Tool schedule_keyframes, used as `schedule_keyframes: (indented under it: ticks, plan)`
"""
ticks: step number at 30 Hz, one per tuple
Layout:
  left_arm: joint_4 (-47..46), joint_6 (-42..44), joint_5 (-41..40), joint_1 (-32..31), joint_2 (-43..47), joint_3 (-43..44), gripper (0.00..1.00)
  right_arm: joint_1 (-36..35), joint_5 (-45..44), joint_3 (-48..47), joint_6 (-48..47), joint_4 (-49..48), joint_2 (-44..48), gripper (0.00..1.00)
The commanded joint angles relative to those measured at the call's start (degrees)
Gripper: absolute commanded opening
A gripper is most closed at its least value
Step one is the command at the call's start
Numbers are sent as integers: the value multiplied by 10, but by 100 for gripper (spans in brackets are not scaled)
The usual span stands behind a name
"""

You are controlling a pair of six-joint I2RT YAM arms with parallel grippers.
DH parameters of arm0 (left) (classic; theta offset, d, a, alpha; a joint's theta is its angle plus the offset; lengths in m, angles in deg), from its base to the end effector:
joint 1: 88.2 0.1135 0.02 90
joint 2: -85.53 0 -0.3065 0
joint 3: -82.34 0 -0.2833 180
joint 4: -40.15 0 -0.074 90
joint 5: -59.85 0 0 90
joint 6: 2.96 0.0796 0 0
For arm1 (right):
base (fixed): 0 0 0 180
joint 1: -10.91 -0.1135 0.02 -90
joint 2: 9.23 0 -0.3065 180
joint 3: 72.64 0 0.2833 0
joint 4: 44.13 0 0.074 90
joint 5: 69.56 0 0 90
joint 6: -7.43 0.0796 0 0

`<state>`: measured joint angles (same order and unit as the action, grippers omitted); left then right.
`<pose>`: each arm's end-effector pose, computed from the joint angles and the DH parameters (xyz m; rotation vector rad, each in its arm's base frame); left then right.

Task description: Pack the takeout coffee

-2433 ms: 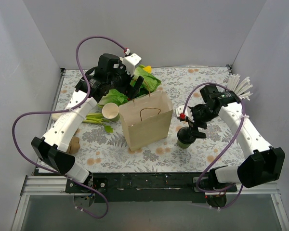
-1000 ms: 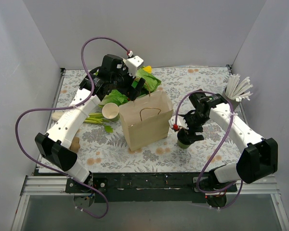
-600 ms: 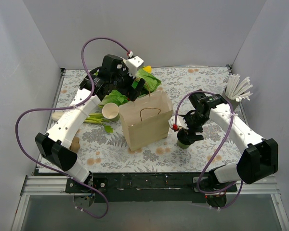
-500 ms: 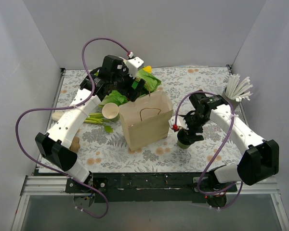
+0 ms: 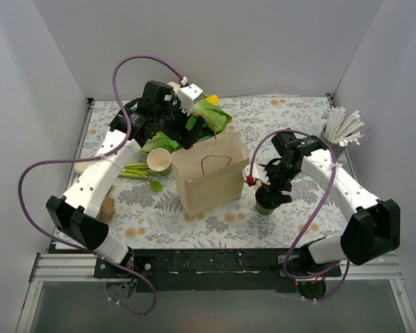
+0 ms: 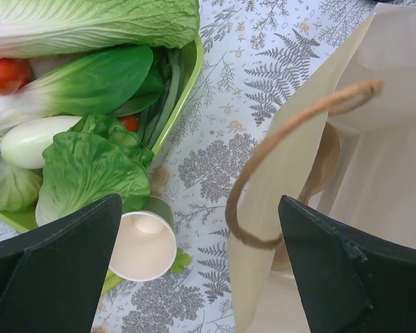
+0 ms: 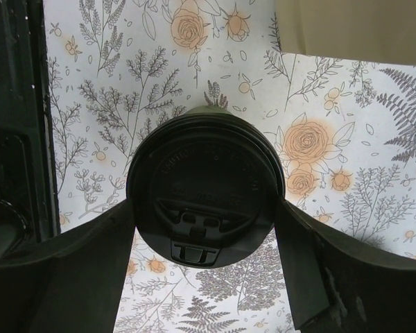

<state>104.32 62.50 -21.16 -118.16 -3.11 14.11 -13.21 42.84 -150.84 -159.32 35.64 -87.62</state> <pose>0.3303 -0.2047 0.4310 0.1966 2.3611 -0.6591 0.2316 0.1369 0.2675 -2.1799 1.7382 0.3862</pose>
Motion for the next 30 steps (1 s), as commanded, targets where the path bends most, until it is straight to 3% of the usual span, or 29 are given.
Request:
schedule_keyframes:
  ticks: [1,11,17,18,19,22,25,30]
  plan:
    - [24,-15,11,12,74,13,98,4,-5,-51,58,52,-12,52]
    - [49,8,85,13,95,-24,98,95,-20,-285,200,73,-20,46]
    - [48,13,93,12,83,-50,94,123,10,-545,263,74,-84,42]
    - [40,13,92,10,80,-59,93,124,38,-575,270,74,-91,40]
    - [33,12,93,10,77,-64,92,123,55,-629,300,72,-102,28]
    - [20,12,106,5,63,-62,84,123,118,-619,349,30,-78,2]
    - [23,15,131,1,45,-45,76,114,186,-539,383,-17,-21,1]
    - [32,19,165,-1,32,-31,73,26,192,-535,331,49,-23,1]
